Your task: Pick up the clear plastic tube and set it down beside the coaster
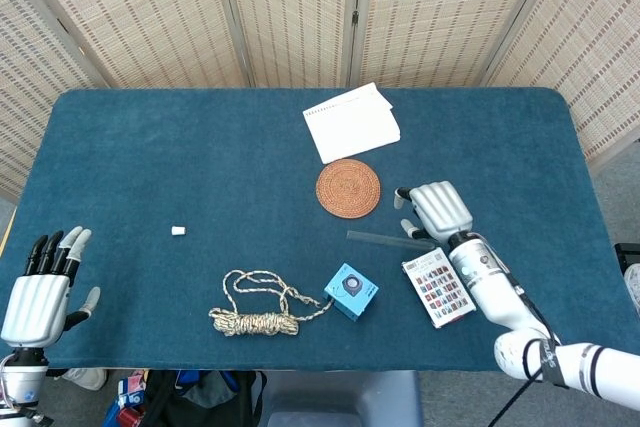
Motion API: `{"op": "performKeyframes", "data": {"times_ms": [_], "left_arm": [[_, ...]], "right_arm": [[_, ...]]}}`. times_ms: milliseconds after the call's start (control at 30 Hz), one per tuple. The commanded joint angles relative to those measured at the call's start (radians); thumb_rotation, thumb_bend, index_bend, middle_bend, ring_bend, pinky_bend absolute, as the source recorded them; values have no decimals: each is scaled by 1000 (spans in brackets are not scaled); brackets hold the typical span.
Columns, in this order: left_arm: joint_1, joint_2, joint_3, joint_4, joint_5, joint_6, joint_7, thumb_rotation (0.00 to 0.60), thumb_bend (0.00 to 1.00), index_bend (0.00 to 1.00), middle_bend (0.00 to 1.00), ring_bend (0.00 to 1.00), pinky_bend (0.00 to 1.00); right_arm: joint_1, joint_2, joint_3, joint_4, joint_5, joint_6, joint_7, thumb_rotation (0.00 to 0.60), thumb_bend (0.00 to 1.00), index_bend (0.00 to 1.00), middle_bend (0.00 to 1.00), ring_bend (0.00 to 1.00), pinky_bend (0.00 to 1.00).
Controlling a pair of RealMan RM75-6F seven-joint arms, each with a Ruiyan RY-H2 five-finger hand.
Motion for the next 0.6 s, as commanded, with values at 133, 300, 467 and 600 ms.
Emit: {"op": "performKeyframes", "data": {"times_ms": [133,300,467,600], "left_arm": [[-3,-6,2,3,-1,-6,2,600,327,19,0,0,0],[-5,-9,5,9,2,-9,-1,600,327,19,0,0,0],[-4,-10,8,17,2,-10,-9,600,327,18,0,0,0],[-3,-12,10,22,4,-9,-16,600,327,18,0,0,0]], "right_arm": [[63,-104,-33,107,69,-27,-47,600,220,443,1000,1000,1000],[87,-182,-50,174,85,-14,-51,600,168,477,1000,1000,1000],[108,-234,-66,227,117,-25,-57,600,170,508,1000,1000,1000],[121,-261,-75,259,136,-39,-54,600,180,518,1000,1000,1000]]}}
